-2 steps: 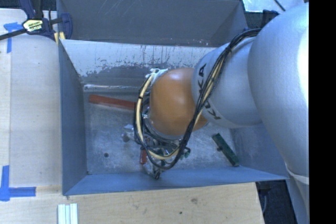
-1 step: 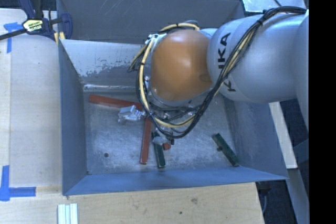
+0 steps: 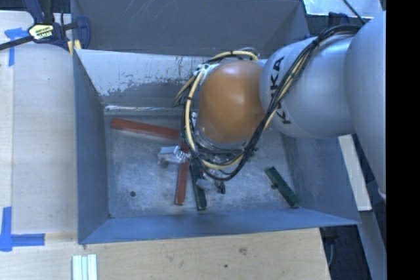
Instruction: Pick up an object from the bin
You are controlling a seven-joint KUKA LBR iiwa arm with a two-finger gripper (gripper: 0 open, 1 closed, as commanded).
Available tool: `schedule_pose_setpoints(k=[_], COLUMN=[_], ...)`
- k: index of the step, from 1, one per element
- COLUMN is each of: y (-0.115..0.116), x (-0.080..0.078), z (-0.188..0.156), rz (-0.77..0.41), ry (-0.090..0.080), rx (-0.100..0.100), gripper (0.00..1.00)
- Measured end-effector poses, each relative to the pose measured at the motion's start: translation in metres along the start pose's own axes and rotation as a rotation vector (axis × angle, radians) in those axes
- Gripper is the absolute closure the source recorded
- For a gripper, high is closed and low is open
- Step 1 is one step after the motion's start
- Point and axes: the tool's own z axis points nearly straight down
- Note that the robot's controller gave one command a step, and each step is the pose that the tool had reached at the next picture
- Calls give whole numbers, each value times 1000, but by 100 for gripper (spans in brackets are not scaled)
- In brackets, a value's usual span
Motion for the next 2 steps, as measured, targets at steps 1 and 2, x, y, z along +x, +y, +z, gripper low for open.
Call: schedule_pose_setpoints(k=[1,2], y=[0,0], x=[-5,-3], z=[-6,-3], rz=[-3,-2], ry=[-11,-5], rx=[5,3], gripper=[100,0])
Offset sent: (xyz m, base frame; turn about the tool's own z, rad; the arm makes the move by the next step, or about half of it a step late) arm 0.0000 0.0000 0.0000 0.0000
